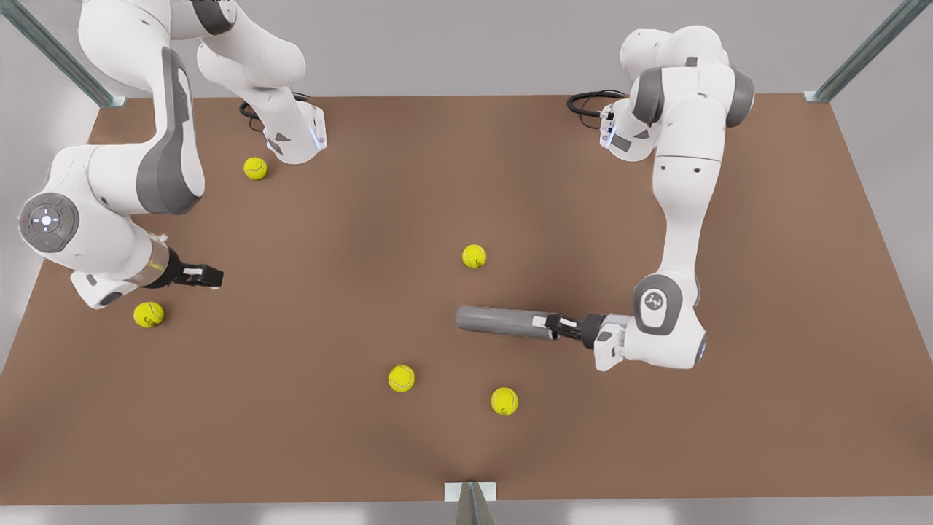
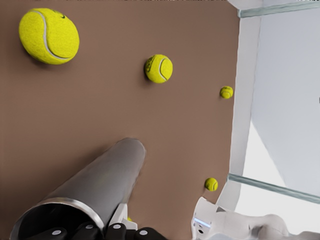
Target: Put the tennis tube upright
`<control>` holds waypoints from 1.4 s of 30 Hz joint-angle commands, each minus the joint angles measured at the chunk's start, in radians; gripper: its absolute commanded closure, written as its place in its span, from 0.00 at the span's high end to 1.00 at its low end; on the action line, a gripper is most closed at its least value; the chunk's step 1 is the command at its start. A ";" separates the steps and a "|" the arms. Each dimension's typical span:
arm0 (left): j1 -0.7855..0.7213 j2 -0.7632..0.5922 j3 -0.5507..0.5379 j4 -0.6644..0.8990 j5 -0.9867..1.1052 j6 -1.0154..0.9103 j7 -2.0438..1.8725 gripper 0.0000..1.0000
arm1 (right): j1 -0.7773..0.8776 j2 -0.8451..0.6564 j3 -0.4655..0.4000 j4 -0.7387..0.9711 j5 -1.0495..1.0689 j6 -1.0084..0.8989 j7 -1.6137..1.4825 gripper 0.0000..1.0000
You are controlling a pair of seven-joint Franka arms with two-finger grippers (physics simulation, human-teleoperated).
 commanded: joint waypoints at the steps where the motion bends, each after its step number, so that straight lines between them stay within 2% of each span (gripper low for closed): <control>1: 0.000 0.000 0.002 0.007 0.007 -0.003 0.001 0.21 | -0.002 0.003 -0.001 0.000 -0.001 0.002 -0.002 1.00; 6: 0.000 -0.022 0.026 0.010 0.065 -0.011 -0.031 0.21 | 0.064 0.022 0.001 0.008 -0.034 0.009 -0.002 1.00; 8: 0.000 -0.023 0.026 0.034 0.082 -0.011 -0.043 0.21 | 0.028 0.015 -0.007 0.009 -0.041 -0.047 -0.006 1.00; 16: 0.009 -0.034 0.052 0.065 0.174 -0.011 -0.051 0.21 | -0.020 0.017 -0.007 0.032 -0.050 -0.047 -0.012 1.00; 31: 0.017 -0.074 0.103 0.119 0.366 -0.035 -0.065 0.21 | -0.016 0.017 -0.001 0.032 -0.042 -0.047 -0.011 1.00; 42: 0.017 -0.120 0.105 0.119 0.646 -0.035 -0.115 0.21 | -0.005 0.017 -0.001 0.031 -0.044 -0.047 -0.011 1.00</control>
